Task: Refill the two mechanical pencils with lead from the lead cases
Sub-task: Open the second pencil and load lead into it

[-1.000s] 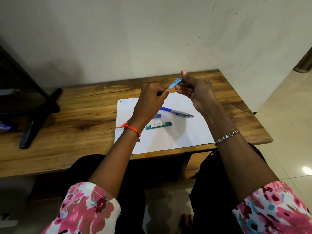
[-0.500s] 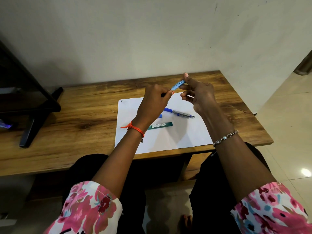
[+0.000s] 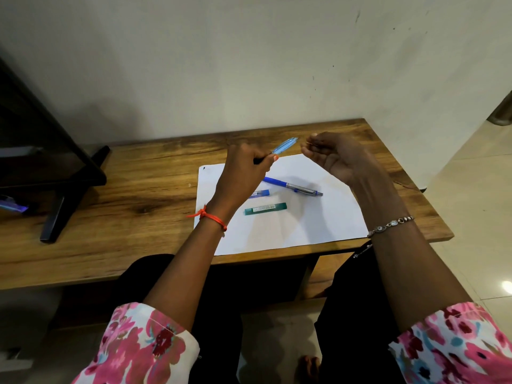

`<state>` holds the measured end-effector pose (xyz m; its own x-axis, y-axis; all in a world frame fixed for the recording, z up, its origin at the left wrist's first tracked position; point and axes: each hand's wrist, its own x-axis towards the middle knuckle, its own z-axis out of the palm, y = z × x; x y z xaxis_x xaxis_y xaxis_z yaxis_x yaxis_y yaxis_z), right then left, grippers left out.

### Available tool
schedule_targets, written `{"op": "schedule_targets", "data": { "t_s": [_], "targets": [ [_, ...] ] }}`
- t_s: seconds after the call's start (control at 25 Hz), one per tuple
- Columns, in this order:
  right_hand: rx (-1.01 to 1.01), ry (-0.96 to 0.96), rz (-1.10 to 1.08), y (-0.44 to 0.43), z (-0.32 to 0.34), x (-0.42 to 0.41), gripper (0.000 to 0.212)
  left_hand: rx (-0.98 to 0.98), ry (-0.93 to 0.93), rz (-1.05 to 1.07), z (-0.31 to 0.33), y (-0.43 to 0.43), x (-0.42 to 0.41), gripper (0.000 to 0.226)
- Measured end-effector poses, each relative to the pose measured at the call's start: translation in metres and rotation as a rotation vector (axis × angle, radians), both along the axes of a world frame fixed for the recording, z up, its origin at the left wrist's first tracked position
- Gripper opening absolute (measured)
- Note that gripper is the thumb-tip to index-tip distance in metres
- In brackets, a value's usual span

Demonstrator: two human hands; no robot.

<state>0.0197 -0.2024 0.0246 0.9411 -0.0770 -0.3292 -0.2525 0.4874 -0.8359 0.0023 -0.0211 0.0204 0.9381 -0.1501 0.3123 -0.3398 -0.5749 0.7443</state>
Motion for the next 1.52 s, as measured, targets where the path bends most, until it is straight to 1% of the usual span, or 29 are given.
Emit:
{"op": "schedule_targets", "data": {
  "t_s": [0.04,0.16,0.28,0.36,0.56,0.68,0.72,0.76,0.84,0.96,1.0,1.04,1.08,1.12,1.2,1.24,1.32,1.4,1.44,1.52],
  "targets": [
    [0.005,0.000,0.044,0.002,0.001,0.000,0.017,0.004,0.006,-0.005,0.000,-0.001,0.000,0.025],
    [-0.084,-0.030,0.154,0.005,0.000,0.001,0.013,0.017,0.025,-0.008,-0.002,-0.003,0.002,0.024],
    [-0.150,-0.036,0.158,0.005,-0.003,0.003,0.010,0.008,0.038,-0.010,-0.002,-0.003,0.003,0.022],
    [-0.167,-0.042,0.134,0.004,-0.003,0.004,0.010,0.004,0.044,-0.022,-0.002,-0.004,0.002,0.021],
    [-0.130,-0.025,0.035,0.007,-0.004,0.004,0.013,0.008,0.072,-0.036,-0.001,-0.013,0.001,0.024],
    [-0.049,-0.024,-0.061,-0.002,-0.006,0.007,0.017,0.027,0.086,-0.029,-0.003,-0.012,0.002,0.027],
    [-0.055,-0.034,-0.095,-0.007,-0.007,0.009,0.018,0.024,0.084,-0.016,-0.004,-0.009,0.003,0.028],
    [-0.122,-0.049,-0.107,-0.011,-0.007,0.009,0.016,0.013,0.081,0.003,-0.004,-0.006,0.004,0.028],
    [-0.399,-0.070,-0.055,-0.014,-0.011,0.008,0.008,-0.010,0.083,0.034,-0.005,-0.002,0.005,0.024],
    [-0.995,0.051,0.122,-0.010,-0.021,0.010,0.014,-0.012,0.101,0.027,-0.006,-0.004,0.006,0.023],
    [-1.167,0.081,0.193,-0.007,-0.023,0.012,0.015,0.000,0.107,0.023,-0.005,-0.006,0.006,0.023],
    [-1.289,0.086,0.246,-0.006,-0.026,0.014,0.018,0.009,0.111,0.019,-0.007,-0.007,0.007,0.025],
    [-1.362,0.083,0.271,-0.005,-0.028,0.015,0.021,0.014,0.116,0.016,-0.008,-0.008,0.008,0.026],
    [-1.387,0.080,0.278,-0.004,-0.029,0.017,0.024,0.018,0.120,0.014,-0.009,-0.008,0.009,0.026],
    [-1.371,0.063,0.281,-0.002,-0.029,0.016,0.026,0.022,0.119,0.017,-0.010,-0.008,0.010,0.024],
    [-1.350,0.056,0.277,-0.001,-0.027,0.014,0.024,0.020,0.118,0.018,-0.010,-0.008,0.011,0.023],
    [-1.287,0.063,0.257,0.000,-0.023,0.012,0.013,0.023,0.118,0.015,-0.010,-0.009,0.011,0.023],
    [-1.222,0.099,0.200,-0.003,-0.022,0.013,0.016,0.036,0.122,0.013,-0.010,-0.009,0.011,0.023],
    [-1.214,0.112,0.179,-0.004,-0.022,0.013,0.016,0.040,0.125,0.013,-0.011,-0.010,0.011,0.024],
    [-1.266,0.128,0.170,-0.006,-0.023,0.014,0.014,0.043,0.128,0.013,-0.013,-0.010,0.012,0.024]
  ]
}}
